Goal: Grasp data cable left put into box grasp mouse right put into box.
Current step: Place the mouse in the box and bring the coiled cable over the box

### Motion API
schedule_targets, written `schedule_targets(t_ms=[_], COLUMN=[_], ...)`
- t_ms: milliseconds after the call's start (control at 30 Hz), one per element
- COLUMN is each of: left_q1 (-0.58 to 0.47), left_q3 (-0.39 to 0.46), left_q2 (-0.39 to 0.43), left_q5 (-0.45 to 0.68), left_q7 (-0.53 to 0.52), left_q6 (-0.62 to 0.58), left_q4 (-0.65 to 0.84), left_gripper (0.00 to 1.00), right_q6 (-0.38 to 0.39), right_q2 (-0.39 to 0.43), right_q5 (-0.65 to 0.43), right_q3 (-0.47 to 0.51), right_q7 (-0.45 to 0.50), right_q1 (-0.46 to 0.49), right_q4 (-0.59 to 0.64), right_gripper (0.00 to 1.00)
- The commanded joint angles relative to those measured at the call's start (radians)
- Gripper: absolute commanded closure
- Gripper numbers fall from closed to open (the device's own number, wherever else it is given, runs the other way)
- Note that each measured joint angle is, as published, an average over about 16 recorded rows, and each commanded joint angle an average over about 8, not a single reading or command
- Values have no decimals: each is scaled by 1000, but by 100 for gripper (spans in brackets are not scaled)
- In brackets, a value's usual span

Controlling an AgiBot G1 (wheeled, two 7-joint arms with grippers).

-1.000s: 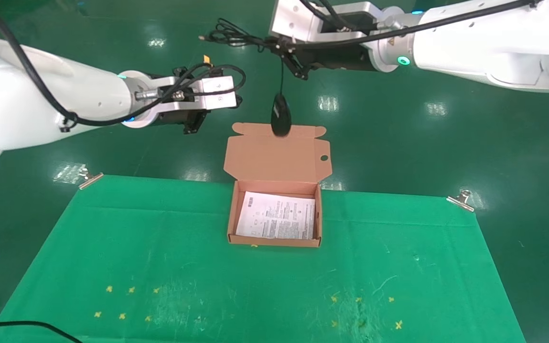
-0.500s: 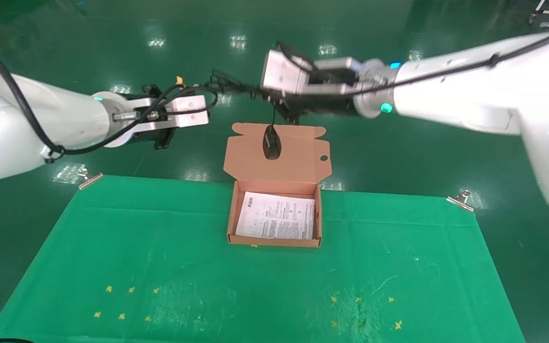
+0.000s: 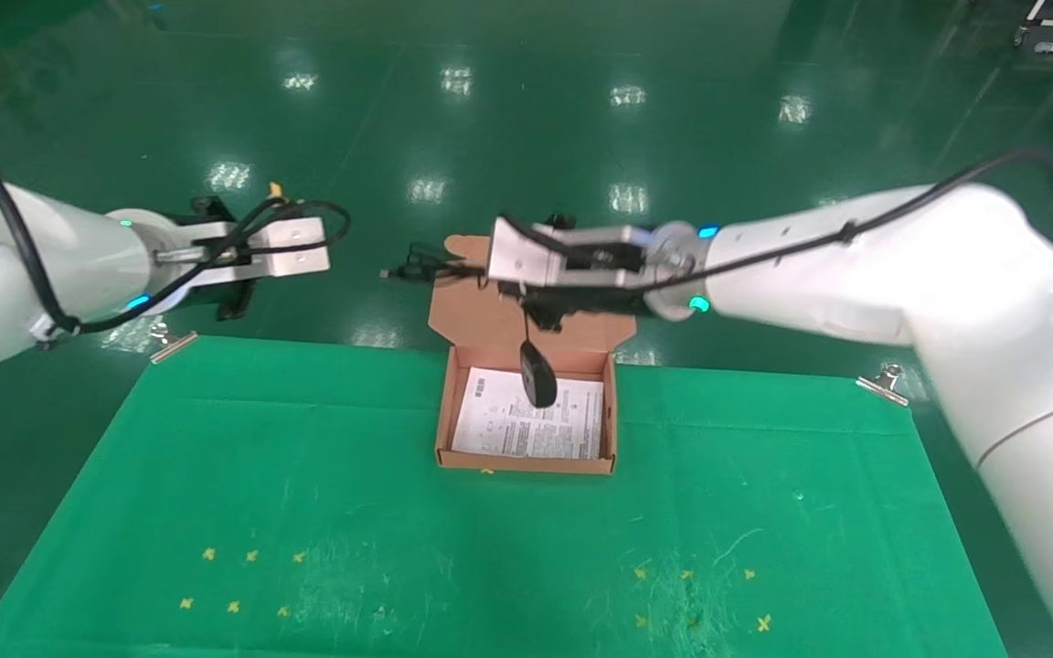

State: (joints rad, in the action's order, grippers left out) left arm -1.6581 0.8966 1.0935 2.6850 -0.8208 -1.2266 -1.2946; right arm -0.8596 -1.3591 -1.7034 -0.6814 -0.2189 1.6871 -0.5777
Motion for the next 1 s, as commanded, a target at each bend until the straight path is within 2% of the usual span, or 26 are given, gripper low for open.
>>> schedule_targets(t_ms=[33, 267, 533, 700, 733, 933, 1000], left_q1=[4, 5, 5, 5, 5, 5, 6], left_q3=[2, 3, 4, 5, 5, 5, 5], left_q2=[-7, -9, -9, -9, -9, -10, -10], left_q5=[10, 13, 13, 12, 12, 13, 12], left_q7=[-10, -16, -16, -17, -17, -17, -17], left_q6=[-21, -29, -29, -28, -28, -29, -29], left_q4=[-13, -21, -22, -22, -22, -22, -22], left_gripper=[100, 100, 100, 100, 100, 100, 100], right_q6=[3, 64, 135, 171, 175, 190, 191], right_q2=[-1, -4, -4, -5, -5, -3, 1], right_q5=[12, 80, 122, 133, 135, 151, 156], right_q3=[-21, -90, -172, -220, -228, -259, -264], right_q7=[5, 69, 186, 226, 229, 233, 233], right_q1=[-15, -62, -88, -88, -88, -93, -95], right_q4=[-2, 5, 115, 143, 143, 136, 131], right_gripper=[100, 100, 100, 98, 93, 18, 0])
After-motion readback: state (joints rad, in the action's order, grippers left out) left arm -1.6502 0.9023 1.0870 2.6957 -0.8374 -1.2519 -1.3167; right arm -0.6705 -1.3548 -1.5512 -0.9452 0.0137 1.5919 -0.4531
